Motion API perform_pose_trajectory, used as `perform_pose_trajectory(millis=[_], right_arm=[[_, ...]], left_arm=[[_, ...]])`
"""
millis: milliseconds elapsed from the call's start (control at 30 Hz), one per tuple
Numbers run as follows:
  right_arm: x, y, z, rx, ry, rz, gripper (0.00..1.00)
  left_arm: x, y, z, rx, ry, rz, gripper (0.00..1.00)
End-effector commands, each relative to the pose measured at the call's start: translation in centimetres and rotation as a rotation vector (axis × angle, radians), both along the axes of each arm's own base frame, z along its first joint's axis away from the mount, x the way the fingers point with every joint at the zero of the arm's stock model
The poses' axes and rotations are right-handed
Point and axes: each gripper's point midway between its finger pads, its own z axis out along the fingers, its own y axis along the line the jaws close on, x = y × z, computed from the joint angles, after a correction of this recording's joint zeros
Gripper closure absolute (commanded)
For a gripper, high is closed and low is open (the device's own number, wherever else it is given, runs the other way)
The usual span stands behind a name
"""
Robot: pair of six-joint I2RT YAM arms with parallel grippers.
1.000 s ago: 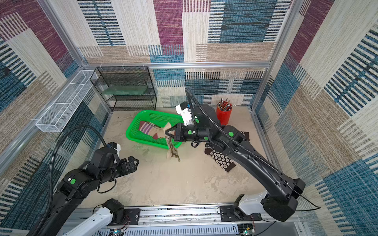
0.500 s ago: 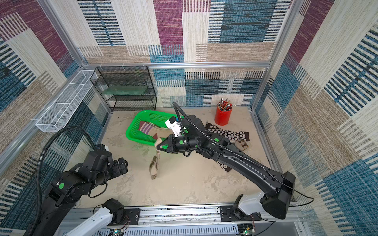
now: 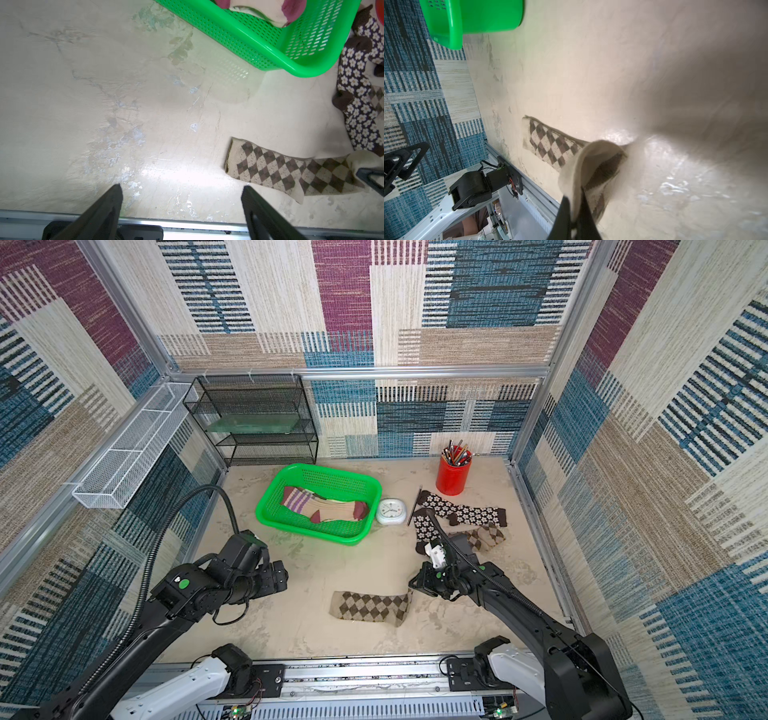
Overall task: Place the socks together as a pair
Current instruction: Place the sock at the center of the board.
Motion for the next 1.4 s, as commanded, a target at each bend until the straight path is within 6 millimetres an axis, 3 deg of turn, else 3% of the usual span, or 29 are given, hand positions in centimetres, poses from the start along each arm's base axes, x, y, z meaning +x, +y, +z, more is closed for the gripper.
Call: perform_pose_trajectory(millis=[0,33,100,167,267,433,567,733,933,1100,1367], right_arm=[[-1.0,-1.2,-1.9,-0.048,0.008,0.054,0.69],[-1.1,-1.9,-2.5,-0.074,0.025,0.034,0.55],[-1.0,-3.4,-3.2,-0.136,0.055,-0.017,0.49],[-0.2,-4.7,-2.6,-0.189,0.055,-0.08,0.47],[1.8,-7.1,-0.1,-0.292,0.007,-0.201,0.43],[5.5,-9.5,4.0,-0.407,-0.151,-0.302,0.4],[8.6,-11.1,4.6,-0.502,-0.196,-0.344,0.39],[12.5,-14.4,3.8,-0.646,-0.102,-0.414,0.39],[15.7,-18.5,2.4,-0.656,-0.068,-0.509,0.41],[16.8,-19.1,-0.4,-0.67,-0.01,-0.479,0.43],[17.8,-19.8,-4.3,-0.726,0.072,-0.478,0.5]], left_arm=[[0.7,-2.2,-0.3,-0.076,-0.016,0.0,0.11],[0.7,-2.7,-0.6,-0.086,-0.015,-0.005,0.11],[0.9,-3.6,-0.9,-0.101,-0.017,-0.016,0.11],[1.0,-4.6,-1.2,-0.108,-0.014,-0.039,0.11],[1.2,-7.0,-1.7,-0.136,-0.011,-0.089,0.11],[1.3,-12.7,-3.6,-0.242,0.009,-0.19,0.12],[1.1,-16.5,-5.5,-0.309,0.041,-0.235,0.18],[1.1,-18.8,-8.5,-0.358,0.095,-0.247,0.33],[1.2,-19.6,-12.0,-0.345,0.157,-0.227,0.5],[0.4,-19.1,-15.3,-0.3,0.235,-0.201,0.57],[-0.5,-13.9,-17.8,-0.213,0.269,-0.094,0.62]])
